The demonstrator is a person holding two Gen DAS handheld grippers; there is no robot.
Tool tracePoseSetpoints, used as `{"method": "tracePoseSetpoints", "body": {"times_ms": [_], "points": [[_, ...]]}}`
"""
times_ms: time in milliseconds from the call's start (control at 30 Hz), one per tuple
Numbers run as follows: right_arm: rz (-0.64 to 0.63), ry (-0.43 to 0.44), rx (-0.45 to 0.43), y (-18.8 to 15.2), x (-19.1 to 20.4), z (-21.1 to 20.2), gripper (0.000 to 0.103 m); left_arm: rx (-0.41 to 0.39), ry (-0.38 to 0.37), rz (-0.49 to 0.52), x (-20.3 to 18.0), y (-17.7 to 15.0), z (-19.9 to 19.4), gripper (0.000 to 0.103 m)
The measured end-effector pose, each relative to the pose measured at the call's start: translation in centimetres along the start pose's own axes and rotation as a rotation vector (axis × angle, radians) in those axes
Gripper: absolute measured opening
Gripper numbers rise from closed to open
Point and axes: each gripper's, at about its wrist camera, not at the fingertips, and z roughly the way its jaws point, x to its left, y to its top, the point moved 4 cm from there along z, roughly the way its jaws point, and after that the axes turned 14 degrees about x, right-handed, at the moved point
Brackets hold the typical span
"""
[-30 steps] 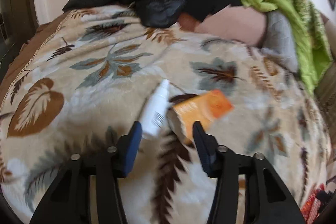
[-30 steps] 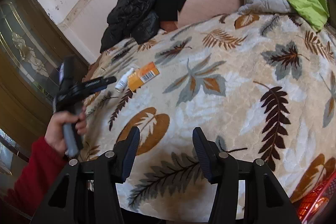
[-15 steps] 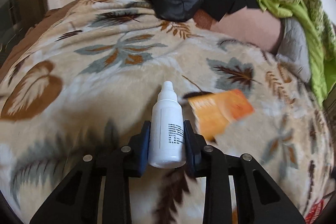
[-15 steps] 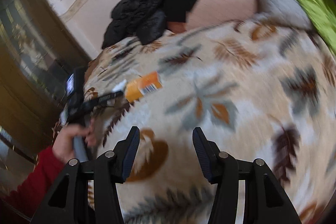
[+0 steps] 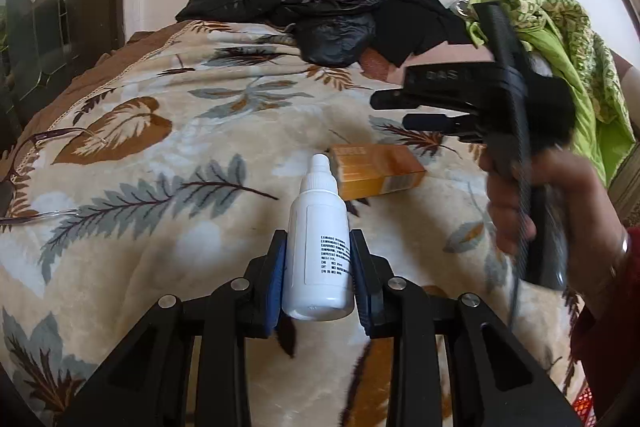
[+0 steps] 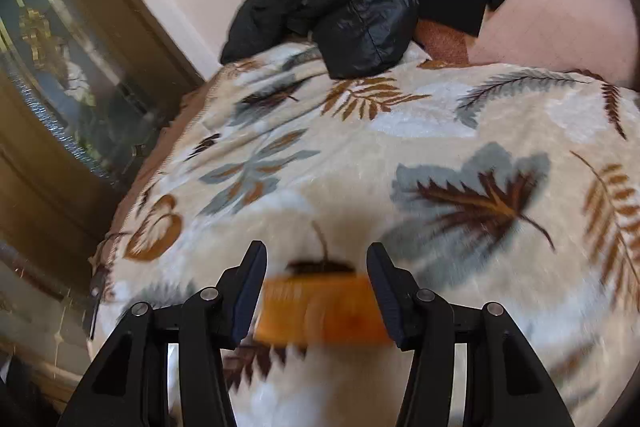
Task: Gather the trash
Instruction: 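Grasp the orange box with the right tool while the left tool holds the white bottle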
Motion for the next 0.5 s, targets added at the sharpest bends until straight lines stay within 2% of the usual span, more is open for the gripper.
{"method": "tracePoseSetpoints", "body": {"times_ms": [167,300,367,433,500], "points": [[0.012,-0.002,0.101,-0.4,-0.7,2.7,0.056,0.007,0.008,-0.012,1.1,0.0,0.4,0.029],[-0.041,0.078,0.137,-3.8,0.2,0.8,0.056,-0.011,0.013,-0.02,1.8,0.1,-0.1,0.029],[-0.088,0.085,0.149,-6.0,1.1,0.0,0.065,-0.014,0.015,-0.032,2.1,0.2,-0.1,0.029],[-0.14,0.048,0.153,-7.8,1.9,-0.1,0.07,-0.016,0.017,-0.04,2.3,0.2,-0.1,0.029],[-0.195,-0.058,0.15,-8.8,2.6,0.5,0.07,-0.022,0.025,-0.042,2.3,0.2,-0.2,0.029]]}}
